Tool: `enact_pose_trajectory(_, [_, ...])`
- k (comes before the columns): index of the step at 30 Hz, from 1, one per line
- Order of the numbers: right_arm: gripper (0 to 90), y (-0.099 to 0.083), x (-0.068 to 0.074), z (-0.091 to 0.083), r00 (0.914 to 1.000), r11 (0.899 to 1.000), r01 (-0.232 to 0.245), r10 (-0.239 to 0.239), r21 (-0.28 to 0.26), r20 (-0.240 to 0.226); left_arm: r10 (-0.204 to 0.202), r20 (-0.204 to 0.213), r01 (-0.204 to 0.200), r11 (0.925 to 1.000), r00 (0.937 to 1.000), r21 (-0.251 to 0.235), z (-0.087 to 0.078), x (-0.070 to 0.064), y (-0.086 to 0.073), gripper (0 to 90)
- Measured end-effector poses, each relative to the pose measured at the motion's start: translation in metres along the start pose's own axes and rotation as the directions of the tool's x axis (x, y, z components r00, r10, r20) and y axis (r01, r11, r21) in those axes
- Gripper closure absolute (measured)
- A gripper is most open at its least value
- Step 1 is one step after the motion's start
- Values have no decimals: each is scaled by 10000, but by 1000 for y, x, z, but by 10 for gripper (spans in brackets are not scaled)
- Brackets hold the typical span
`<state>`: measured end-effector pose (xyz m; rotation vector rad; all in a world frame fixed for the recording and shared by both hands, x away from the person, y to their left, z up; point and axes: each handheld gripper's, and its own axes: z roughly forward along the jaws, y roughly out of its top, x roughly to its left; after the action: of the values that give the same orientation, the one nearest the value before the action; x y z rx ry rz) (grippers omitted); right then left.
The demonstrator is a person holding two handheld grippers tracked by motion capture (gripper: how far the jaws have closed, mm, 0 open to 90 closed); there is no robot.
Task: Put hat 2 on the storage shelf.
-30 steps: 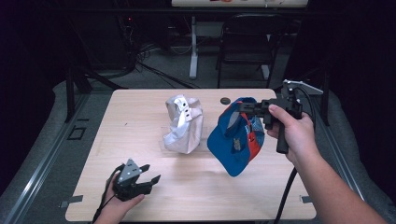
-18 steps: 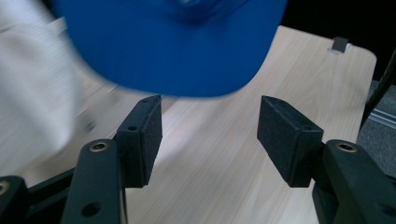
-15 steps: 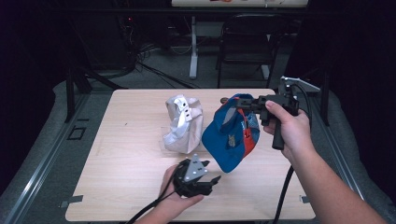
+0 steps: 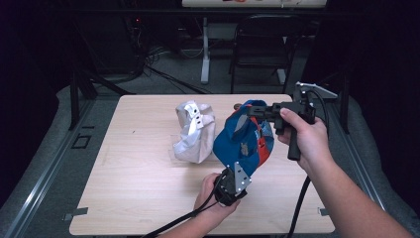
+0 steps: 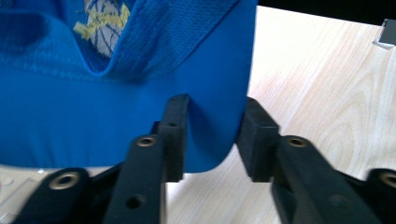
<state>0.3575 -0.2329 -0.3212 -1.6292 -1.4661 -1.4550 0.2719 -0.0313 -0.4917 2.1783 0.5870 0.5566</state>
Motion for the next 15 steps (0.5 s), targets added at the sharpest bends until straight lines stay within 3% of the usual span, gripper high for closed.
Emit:
enact_pose_trajectory(7, [788, 6, 3, -3, 10000, 9994, 6, -2, -357, 98, -377, -242, 371, 9990, 9990, -252, -11, 22, -8, 854])
enact_pose_trajectory(8, [789, 6, 3, -3, 9999, 9993, 12, -7, -366, 128, -485, -258, 475, 9982, 9985, -373, -13, 30, -11, 873])
enact_pose_trajectory(15, [789, 6, 5, 5, 9994, 9997, 178, -173, -176, 291, -1199, -108, 1186, 9895, 9927, -826, -14, 48, -22, 879])
